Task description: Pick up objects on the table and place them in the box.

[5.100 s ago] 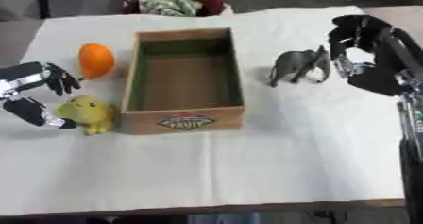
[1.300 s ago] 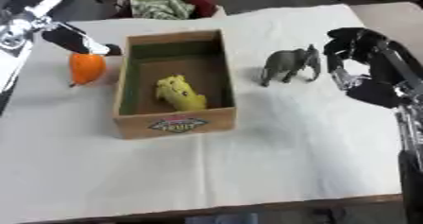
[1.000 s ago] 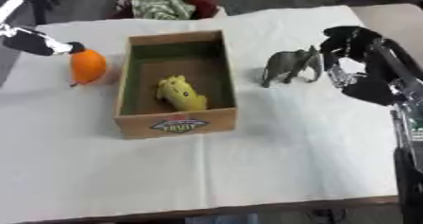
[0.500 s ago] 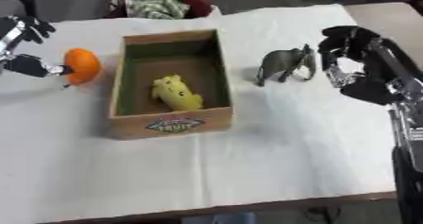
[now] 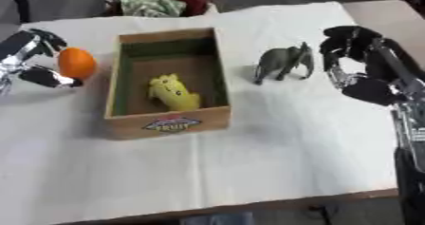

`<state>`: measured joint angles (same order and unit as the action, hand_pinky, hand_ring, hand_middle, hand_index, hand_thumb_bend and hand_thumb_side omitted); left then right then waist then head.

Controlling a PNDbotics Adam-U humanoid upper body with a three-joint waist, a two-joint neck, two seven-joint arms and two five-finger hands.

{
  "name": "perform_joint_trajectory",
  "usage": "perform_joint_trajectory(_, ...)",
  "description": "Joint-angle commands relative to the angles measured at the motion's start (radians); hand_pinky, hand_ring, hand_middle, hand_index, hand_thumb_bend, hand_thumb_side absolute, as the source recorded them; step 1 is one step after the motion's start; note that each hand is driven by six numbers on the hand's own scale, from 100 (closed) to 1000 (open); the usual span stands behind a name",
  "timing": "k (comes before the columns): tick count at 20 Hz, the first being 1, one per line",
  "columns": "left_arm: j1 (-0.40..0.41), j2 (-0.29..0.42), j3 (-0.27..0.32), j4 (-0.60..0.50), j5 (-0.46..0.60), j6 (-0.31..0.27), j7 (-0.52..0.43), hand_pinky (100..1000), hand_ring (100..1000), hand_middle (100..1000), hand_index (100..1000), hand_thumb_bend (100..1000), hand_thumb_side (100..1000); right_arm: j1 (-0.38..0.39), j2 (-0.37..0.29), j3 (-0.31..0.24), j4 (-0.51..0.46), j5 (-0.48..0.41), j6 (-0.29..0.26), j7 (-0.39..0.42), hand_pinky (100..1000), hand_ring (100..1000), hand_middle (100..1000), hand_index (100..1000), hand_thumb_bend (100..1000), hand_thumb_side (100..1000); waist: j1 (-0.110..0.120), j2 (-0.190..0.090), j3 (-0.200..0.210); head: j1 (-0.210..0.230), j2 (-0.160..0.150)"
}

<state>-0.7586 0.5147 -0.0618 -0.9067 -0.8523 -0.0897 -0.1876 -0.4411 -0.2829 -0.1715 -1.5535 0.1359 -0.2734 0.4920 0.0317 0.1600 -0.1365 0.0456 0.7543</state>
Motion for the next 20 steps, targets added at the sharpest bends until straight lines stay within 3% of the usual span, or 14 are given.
perform_joint_trajectory(1, -0.024, 0.018, 0.000, 0.010, -0.070, 0.008, -0.033, 670, 566, 551, 721, 713, 329, -0.017, -0.019, -0.001, -0.007, -0.004, -0.005, 0.000, 658, 705, 638, 814, 100, 270, 0.001, -0.016, -0.001, 0.000, -0.009)
perform_joint_trajectory(7, -0.021, 0.013, 0.016, -0.003, -0.113, 0.042, 0.058, 578, 398, 354, 515, 482, 262, -0.015, -0.019, -0.003, -0.009, -0.004, -0.003, 0.000, 658, 706, 638, 814, 100, 270, 0.001, -0.017, 0.002, -0.003, -0.008)
perform_joint_trajectory(10, -0.019, 0.012, 0.012, -0.005, -0.100, 0.061, 0.122, 578, 398, 354, 515, 482, 262, -0.015, -0.019, -0.003, -0.009, -0.004, -0.003, -0.001, 658, 706, 638, 814, 100, 270, 0.001, -0.017, 0.001, -0.003, -0.009)
perform_joint_trajectory(16, -0.018, 0.012, 0.007, 0.001, -0.092, 0.064, 0.142, 578, 398, 354, 515, 482, 262, -0.015, -0.019, -0.003, -0.009, -0.004, -0.002, -0.001, 658, 706, 638, 814, 100, 270, 0.001, -0.017, 0.001, -0.003, -0.009)
perform_joint_trajectory(17, -0.019, 0.012, 0.007, 0.001, -0.092, 0.063, 0.142, 550, 323, 269, 425, 233, 177, -0.015, -0.019, -0.003, -0.009, -0.004, -0.002, -0.001, 658, 706, 638, 814, 100, 269, 0.001, -0.018, 0.001, -0.002, -0.009)
perform_joint_trajectory(20, -0.070, -0.004, 0.050, -0.054, -0.058, 0.030, 0.176, 546, 316, 262, 417, 198, 171, -0.008, -0.014, -0.003, -0.009, -0.005, -0.001, 0.001, 658, 706, 638, 814, 100, 269, 0.000, -0.029, 0.006, -0.005, -0.003)
